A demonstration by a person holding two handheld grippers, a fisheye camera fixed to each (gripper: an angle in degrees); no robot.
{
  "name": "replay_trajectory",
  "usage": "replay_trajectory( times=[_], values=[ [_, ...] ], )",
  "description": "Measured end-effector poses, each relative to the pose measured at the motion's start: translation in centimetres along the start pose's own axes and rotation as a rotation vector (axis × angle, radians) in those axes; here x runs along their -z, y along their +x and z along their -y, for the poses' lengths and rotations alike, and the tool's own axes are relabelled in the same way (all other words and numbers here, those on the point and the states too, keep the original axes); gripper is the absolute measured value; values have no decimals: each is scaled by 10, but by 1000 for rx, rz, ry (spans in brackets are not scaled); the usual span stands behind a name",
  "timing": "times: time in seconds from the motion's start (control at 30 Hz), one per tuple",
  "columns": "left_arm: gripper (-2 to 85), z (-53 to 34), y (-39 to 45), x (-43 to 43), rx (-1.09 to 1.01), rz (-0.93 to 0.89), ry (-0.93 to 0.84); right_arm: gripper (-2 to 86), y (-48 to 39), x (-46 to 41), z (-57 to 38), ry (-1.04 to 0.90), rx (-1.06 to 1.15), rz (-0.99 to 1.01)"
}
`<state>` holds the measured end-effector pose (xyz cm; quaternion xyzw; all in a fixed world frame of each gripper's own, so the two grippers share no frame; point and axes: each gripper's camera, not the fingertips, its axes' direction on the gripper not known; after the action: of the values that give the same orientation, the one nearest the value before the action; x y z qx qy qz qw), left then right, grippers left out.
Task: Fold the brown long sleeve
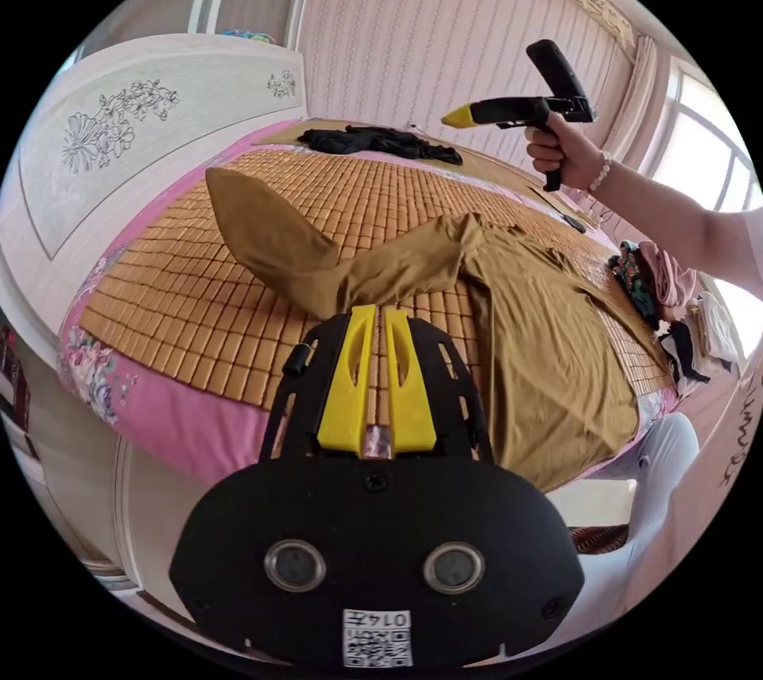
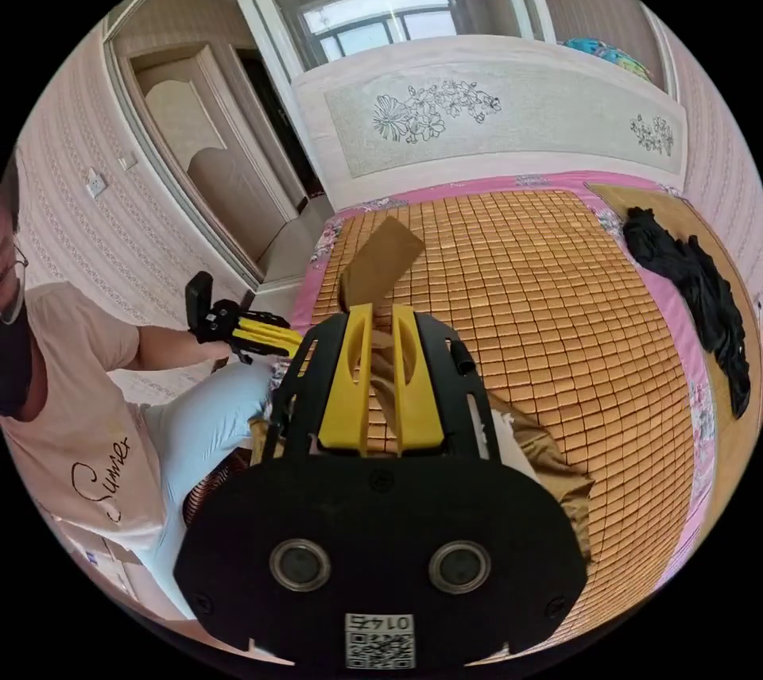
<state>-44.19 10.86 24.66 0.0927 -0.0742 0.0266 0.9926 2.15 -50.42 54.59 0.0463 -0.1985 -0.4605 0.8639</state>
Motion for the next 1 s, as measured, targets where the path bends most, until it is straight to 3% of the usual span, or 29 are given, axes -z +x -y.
replay_trajectory(
  times=[0.17,0.33,0.4,0.5,0.6,0.73,0.8,1.0],
  values=[
    [27,-27,-67,32,139,167,-85,36,49,-57,-15,-264,-263,-180],
    [50,7,-105,26,127,303,-108,56,68,-101,-4,-328,-353,-298],
    [63,27,-114,14,95,280,-130,75,80,-122,5,-338,-430,-292],
    [86,54,-117,-8,-6,310,-184,79,91,-145,13,-367,-497,-288],
    [103,70,-99,-21,-197,215,-203,38,92,-153,22,-361,-507,-368],
    [43,69,-64,-36,-479,171,-267,17,96,-160,33,-363,-520,-359],
    [3,71,-58,-40,-508,263,-326,7,97,-164,39,-356,-537,-357],
    [-9,85,-48,24,-536,121,-348,0,102,-172,50,-341,-560,-336]
  ],
)
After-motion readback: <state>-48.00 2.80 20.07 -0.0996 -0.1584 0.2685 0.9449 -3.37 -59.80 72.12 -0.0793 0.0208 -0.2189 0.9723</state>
